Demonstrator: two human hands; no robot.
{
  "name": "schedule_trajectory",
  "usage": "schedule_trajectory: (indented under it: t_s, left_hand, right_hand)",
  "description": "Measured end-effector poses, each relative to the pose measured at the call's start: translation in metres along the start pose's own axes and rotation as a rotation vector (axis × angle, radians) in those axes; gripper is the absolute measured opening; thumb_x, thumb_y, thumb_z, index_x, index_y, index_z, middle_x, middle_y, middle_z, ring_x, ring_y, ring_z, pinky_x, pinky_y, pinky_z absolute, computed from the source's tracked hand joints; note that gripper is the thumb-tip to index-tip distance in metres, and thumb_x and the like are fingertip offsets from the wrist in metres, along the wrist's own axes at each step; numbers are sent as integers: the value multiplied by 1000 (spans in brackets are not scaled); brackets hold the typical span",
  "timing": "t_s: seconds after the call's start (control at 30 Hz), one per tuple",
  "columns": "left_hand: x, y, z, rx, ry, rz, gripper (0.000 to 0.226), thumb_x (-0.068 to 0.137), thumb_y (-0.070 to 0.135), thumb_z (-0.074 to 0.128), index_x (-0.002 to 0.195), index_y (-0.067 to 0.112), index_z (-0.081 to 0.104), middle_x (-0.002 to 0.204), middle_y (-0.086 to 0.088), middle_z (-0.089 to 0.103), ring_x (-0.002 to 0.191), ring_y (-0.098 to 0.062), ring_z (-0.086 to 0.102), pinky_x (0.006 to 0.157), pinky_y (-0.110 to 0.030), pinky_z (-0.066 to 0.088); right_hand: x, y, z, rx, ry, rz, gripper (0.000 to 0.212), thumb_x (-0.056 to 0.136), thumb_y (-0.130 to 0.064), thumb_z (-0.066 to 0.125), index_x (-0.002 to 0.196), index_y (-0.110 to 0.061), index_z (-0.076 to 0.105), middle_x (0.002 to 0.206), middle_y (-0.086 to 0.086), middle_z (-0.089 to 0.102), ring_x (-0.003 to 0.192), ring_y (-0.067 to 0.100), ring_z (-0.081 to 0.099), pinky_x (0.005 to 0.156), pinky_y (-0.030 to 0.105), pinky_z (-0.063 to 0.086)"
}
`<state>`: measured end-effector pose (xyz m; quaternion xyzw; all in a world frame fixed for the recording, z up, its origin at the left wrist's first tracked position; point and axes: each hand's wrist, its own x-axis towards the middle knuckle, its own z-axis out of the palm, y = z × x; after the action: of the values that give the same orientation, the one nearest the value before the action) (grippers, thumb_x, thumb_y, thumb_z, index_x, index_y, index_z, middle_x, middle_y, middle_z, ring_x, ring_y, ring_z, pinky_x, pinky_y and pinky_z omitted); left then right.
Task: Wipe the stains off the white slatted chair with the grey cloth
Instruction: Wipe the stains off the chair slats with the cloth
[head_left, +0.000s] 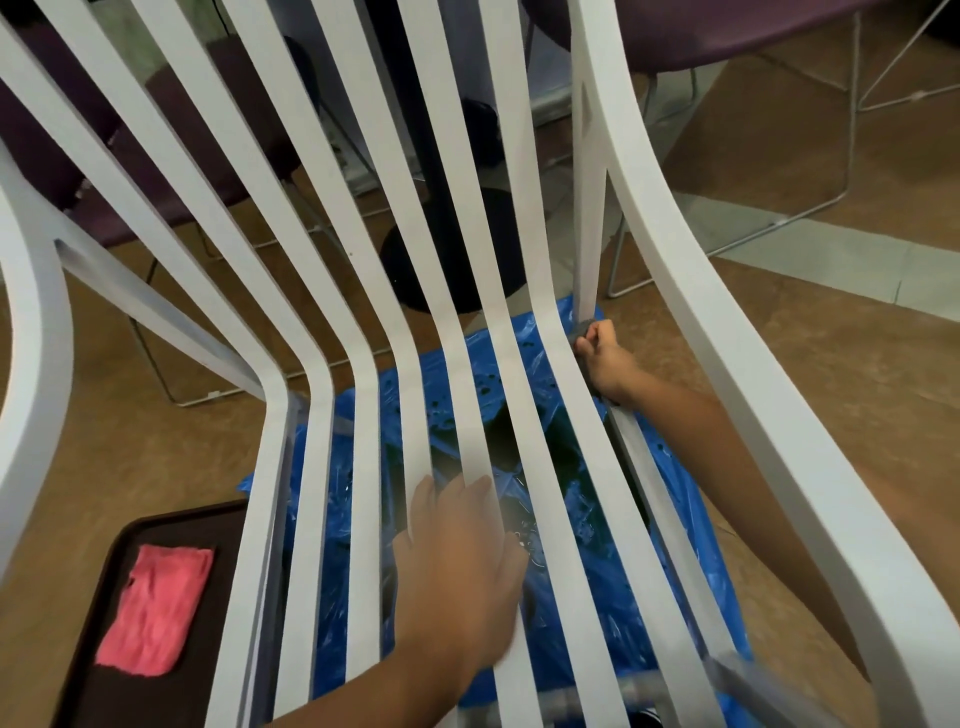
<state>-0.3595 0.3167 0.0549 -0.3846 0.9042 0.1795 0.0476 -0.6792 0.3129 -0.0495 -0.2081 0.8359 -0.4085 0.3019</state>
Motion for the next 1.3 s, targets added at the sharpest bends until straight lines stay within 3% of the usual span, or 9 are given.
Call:
schedule_trajectory:
  t_s: [0.3,0.47,0.57,0.63,0.7,0.77,0.83,0.93,1.3]
  left_hand:
    - [-1,-1,1,-17,28,10,53,98,53,35,148,37,26,157,14,27,152,-17,-2,116,-49,25]
    - [-2,0,-1,-46,34,14,52,98,51,37,147,35,29,154,13,31,152,-18,1,115,-52,28]
    - [-3,1,-2,-45,38,13,52,98,50,37,147,34,30,155,11,32,152,-19,2,114,-53,27]
    - [-4,1,-1,-40,47,16,51,98,50,37,146,33,31,154,10,33,152,-19,4,113,-53,29]
    - [-4,1,-1,-40,51,19,51,98,50,37,146,33,32,154,10,34,151,-20,5,112,-54,30]
    - [-4,0,1,-36,54,21,51,98,50,37,146,33,32,154,9,35,151,-20,6,112,-54,31]
    - [-4,0,1,-30,51,22,51,99,50,36,147,33,31,154,9,35,152,-20,5,112,-55,31]
    - [-4,-1,1,-14,42,24,52,99,51,35,148,32,29,156,9,33,152,-21,4,113,-56,30]
    - [-2,-1,2,-10,22,18,54,99,54,31,149,36,25,158,14,27,153,-17,-2,117,-54,26]
  right_hand:
    - [-89,33,-6,-34,-44,-38,16,106,-36,40,104,-21,36,81,3,56,67,17,54,58,31,42]
    - [-162,62,-16,91,-144,23,18,107,-24,43,111,-9,37,84,6,48,68,12,46,54,16,42]
    - [-211,84,-21,108,-204,79,16,104,-17,48,111,-8,37,89,11,46,71,11,46,61,18,45]
    - [-244,88,-27,125,-277,103,24,101,-9,55,115,-2,37,89,8,47,72,12,50,60,12,47]
    - [-262,91,-36,106,-332,90,44,89,-21,63,118,1,38,94,6,49,79,12,53,66,9,47]
    - [-264,91,-43,22,-374,60,49,81,-33,59,116,-5,37,99,5,49,85,13,53,74,10,45]
    - [-258,94,-44,38,-400,71,34,93,-25,60,110,-9,35,98,5,47,84,11,51,76,14,46]
    - [-250,93,-39,25,-372,65,16,102,-6,51,111,-4,37,86,5,49,73,10,50,66,13,45]
    - [-132,31,-33,-27,-264,-10,7,108,-14,38,107,-7,37,79,5,43,65,9,40,52,6,37]
